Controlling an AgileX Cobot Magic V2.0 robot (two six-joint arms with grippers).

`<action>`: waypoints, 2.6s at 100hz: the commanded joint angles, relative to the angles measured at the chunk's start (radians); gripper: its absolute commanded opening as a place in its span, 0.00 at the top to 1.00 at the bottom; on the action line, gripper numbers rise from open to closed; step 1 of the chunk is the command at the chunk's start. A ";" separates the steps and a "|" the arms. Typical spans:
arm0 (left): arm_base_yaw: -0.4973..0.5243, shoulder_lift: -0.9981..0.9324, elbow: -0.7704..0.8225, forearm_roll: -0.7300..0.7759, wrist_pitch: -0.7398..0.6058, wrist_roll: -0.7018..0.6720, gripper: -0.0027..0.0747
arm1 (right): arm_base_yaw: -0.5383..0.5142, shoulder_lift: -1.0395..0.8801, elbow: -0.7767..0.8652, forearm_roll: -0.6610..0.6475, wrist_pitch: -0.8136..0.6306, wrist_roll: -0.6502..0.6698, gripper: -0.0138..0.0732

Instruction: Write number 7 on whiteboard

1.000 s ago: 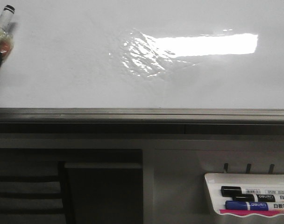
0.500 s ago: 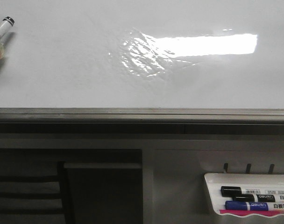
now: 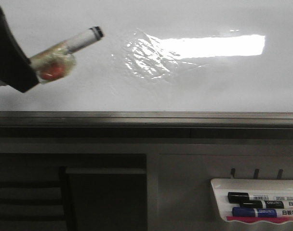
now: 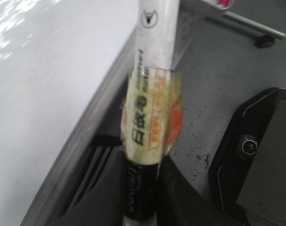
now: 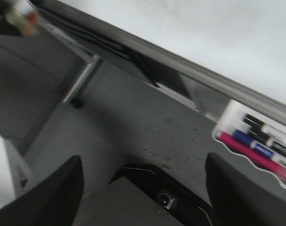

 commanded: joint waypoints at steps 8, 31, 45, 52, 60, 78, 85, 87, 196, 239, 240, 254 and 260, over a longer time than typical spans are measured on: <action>-0.174 -0.027 -0.033 -0.053 -0.032 0.058 0.99 | 0.065 0.084 -0.146 0.137 0.100 -0.163 0.29; -0.331 -0.027 -0.035 -0.128 -0.063 0.058 0.99 | 0.319 0.128 -0.246 0.096 0.016 -0.340 0.29; -0.346 -0.027 -0.037 -0.173 -0.082 0.058 0.99 | 0.452 0.144 -0.246 0.083 -0.025 -0.426 0.30; -0.346 -0.027 -0.041 -0.206 -0.097 0.058 0.99 | 0.488 0.152 -0.242 0.083 -0.038 -0.426 0.34; -0.346 -0.027 -0.060 -0.222 -0.099 0.058 0.99 | 0.498 0.153 -0.215 0.083 -0.086 -0.439 0.37; -0.346 -0.025 -0.073 -0.215 -0.089 0.058 0.99 | 0.498 0.153 -0.149 0.085 -0.132 -0.460 0.38; -0.346 -0.025 -0.073 -0.213 -0.075 0.058 0.99 | 0.498 0.153 -0.140 0.087 -0.142 -0.460 0.38; -0.346 -0.025 -0.073 -0.210 -0.076 0.058 0.99 | 0.498 0.153 -0.140 0.087 -0.145 -0.460 0.38; -0.346 -0.025 -0.073 -0.165 -0.102 0.058 0.99 | 0.517 0.169 -0.115 0.061 -0.140 -0.534 0.86; -0.346 -0.025 -0.073 -0.165 -0.105 0.076 0.99 | 0.517 0.169 -0.115 0.057 -0.131 -0.534 0.70; -0.346 -0.025 -0.073 -0.165 -0.105 0.076 0.99 | 0.517 0.169 -0.115 0.057 -0.131 -0.534 0.68; -0.346 -0.025 -0.073 -0.165 -0.108 0.077 0.99 | 0.517 0.169 -0.115 0.057 -0.131 -0.534 0.60; -0.346 -0.025 -0.073 -0.165 -0.108 0.077 0.99 | 0.517 0.169 -0.115 0.057 -0.131 -0.534 0.60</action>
